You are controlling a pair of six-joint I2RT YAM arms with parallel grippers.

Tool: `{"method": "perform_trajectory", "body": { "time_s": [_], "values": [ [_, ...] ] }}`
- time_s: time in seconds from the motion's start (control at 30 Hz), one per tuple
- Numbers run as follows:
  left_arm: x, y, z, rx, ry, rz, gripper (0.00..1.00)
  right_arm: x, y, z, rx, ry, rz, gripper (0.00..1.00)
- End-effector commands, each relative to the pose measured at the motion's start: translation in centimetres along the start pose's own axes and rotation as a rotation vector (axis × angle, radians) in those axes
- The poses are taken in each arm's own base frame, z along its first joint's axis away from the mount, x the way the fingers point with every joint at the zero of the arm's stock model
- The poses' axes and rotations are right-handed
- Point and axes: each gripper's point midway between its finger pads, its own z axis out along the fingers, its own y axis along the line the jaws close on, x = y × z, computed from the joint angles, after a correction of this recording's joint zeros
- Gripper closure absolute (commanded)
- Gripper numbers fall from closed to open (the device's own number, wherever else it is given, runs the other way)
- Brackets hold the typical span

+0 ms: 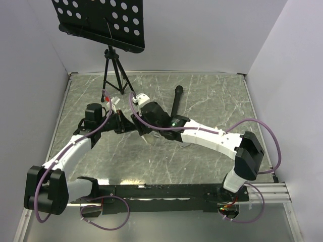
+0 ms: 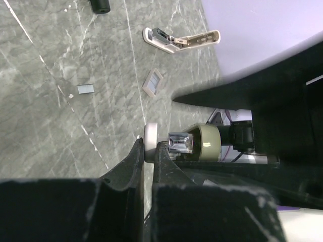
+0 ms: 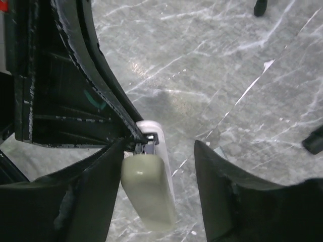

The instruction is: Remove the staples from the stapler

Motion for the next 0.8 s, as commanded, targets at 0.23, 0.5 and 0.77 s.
{"method": "perform_trajectory", "body": {
  "time_s": [0.23, 0.5, 0.77],
  "values": [
    [-2.2, 1.7, -0.7, -0.100, -0.074, -0.033, 0.99, -0.7, -1.9, -2.5, 0.073, -0.041, 0.021, 0.71],
    [-3.1, 2.3, -1.1, -0.081, -0.103, -0.070, 0.99, 5.3, -3.4, -4.3, 0.088, 0.034, 0.066, 0.68],
    [-3.3, 2.1, -1.4, -0.078, -0.129, -0.065, 0.99, 9.6, -3.2, -3.7, 0.072, 0.118, 0.131, 0.59]
  ]
}}
